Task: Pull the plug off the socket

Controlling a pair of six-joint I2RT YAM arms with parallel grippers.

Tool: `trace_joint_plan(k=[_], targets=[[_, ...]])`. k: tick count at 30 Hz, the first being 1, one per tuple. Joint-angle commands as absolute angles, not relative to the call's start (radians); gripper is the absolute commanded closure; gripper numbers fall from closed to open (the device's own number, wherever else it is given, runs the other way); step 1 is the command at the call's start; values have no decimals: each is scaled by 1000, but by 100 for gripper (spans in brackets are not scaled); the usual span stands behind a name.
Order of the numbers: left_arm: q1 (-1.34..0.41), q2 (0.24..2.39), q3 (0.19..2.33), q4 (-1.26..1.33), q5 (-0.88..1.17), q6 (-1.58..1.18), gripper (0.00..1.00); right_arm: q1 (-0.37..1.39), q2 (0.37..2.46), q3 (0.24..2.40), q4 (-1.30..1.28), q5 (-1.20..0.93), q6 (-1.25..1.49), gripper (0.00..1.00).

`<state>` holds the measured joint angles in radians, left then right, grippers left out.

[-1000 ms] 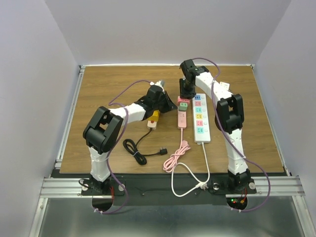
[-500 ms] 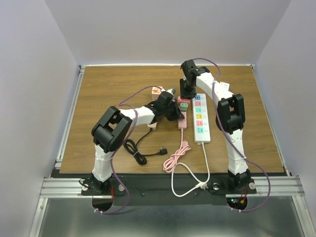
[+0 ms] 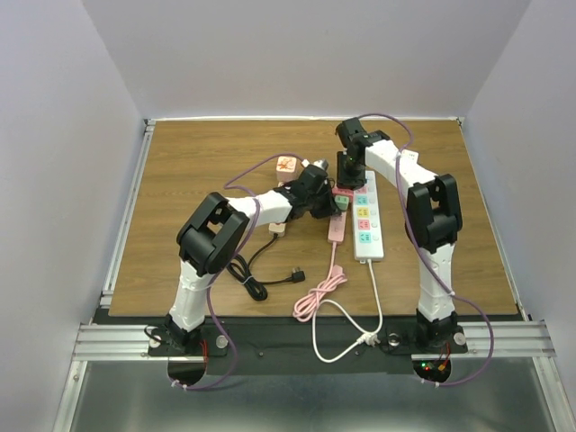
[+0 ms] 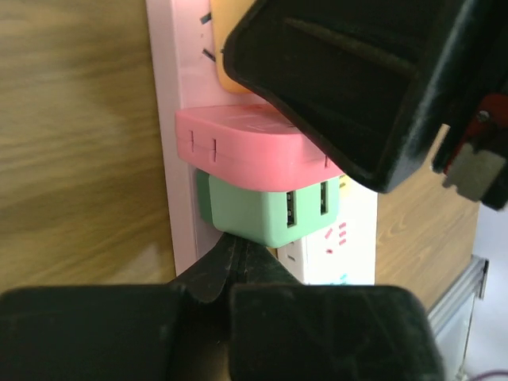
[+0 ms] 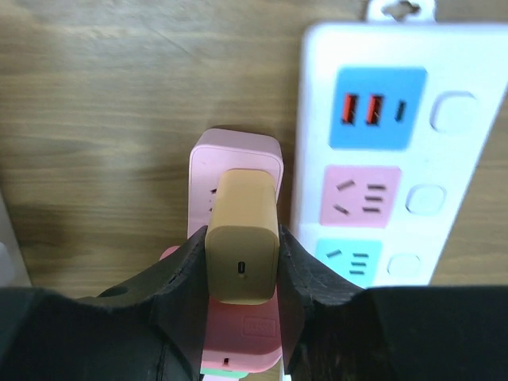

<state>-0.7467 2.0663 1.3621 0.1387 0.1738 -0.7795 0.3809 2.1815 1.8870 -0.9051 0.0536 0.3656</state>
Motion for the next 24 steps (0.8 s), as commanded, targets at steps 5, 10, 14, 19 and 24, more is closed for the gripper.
trace_joint_plan(k=[5, 10, 14, 19, 24], targets=[[-732, 2144, 1308, 38, 58, -724, 100, 397, 2060, 1788, -1042, 44, 342, 99], [-750, 2180, 1278, 41, 61, -727, 100, 399, 2037, 1902, -1043, 63, 403, 100], [-755, 2204, 1272, 38, 63, -716, 100, 394, 2037, 1979, -1055, 92, 433, 100], [-753, 2229, 1287, 28, 74, -704, 100, 390, 2097, 2025, -1117, 32, 443, 100], [-753, 2250, 1327, 5, 71, -689, 100, 385, 2117, 2043, -1118, 17, 436, 100]])
